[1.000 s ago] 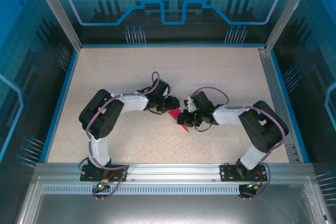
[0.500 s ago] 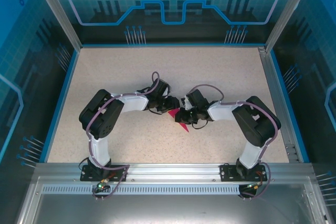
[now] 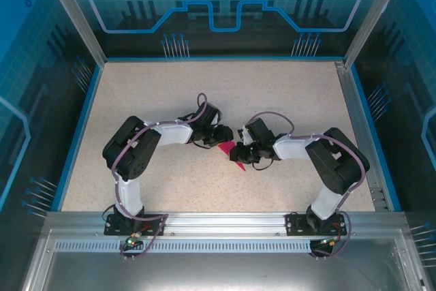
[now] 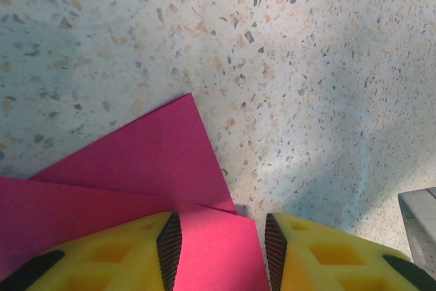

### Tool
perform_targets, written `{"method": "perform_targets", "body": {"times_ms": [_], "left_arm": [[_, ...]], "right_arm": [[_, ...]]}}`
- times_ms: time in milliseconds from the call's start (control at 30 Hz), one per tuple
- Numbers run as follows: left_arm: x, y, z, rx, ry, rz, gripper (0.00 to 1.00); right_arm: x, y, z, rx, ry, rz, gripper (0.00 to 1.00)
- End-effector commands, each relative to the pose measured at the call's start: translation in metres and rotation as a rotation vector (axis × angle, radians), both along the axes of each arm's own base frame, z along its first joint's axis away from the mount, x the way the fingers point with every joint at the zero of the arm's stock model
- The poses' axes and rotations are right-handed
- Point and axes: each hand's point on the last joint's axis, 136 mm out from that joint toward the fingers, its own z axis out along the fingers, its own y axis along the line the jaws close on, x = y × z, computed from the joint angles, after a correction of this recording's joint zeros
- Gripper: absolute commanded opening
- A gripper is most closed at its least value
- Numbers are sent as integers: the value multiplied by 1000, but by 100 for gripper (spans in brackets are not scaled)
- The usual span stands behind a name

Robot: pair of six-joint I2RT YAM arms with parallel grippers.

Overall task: Fold a paper plane with a square sheet of paper (pick it up from the middle)
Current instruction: Fold the wing for the fifth time at the center of the table.

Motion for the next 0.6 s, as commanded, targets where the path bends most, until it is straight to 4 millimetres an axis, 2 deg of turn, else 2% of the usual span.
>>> {"method": "perform_targets", "body": {"times_ms": [0,133,267,467,567], "left_arm": [[-19,29,-40,129,90,22,43],[-19,29,-39,128,88,23,43],[-18,29,-38,126,87,24,43],[-18,29,-38,125,87,23,43],[-17,28,-38,121,88,24,43]], "right_arm": [[-33,-24,-24,-41,137,-7,16],[-37,-29,-21,-18,141,-9,17],[-36,-30,-9,0,113,7,17],[-24,-11,30,87,34,67,16],[-22,-2,40,96,13,103,16]]}}
